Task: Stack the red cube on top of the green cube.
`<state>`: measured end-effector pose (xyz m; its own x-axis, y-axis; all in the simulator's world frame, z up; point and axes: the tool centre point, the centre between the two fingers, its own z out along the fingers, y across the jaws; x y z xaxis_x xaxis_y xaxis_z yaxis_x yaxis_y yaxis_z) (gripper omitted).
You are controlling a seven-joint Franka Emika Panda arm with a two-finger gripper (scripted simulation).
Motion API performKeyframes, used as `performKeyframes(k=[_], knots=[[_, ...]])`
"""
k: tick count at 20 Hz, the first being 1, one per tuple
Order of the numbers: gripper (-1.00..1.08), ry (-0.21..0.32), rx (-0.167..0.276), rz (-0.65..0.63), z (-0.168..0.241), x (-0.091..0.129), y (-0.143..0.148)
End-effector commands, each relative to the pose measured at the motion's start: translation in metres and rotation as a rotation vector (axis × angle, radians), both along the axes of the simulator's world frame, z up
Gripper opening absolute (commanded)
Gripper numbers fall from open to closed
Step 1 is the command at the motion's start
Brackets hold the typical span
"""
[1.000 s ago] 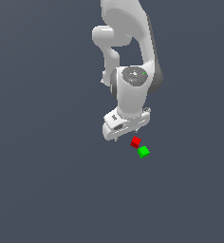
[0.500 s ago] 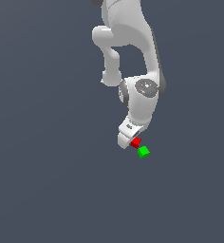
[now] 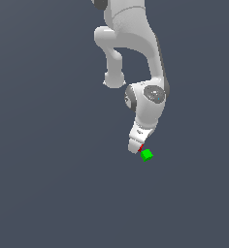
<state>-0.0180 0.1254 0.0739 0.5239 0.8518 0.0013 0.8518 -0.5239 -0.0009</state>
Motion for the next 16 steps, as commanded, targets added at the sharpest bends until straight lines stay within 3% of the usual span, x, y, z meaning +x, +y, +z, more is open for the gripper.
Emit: performKeyframes(k=[1,9,16], knots=[[1.00,0.000,-0.001,0.025,-0.003,-0.002,0.002],[1.00,0.000,-0.001,0.027,-0.009,-0.003,0.002],[1.00,0.000,-0.002,0.031,-0.043,-0.004,0.002]])
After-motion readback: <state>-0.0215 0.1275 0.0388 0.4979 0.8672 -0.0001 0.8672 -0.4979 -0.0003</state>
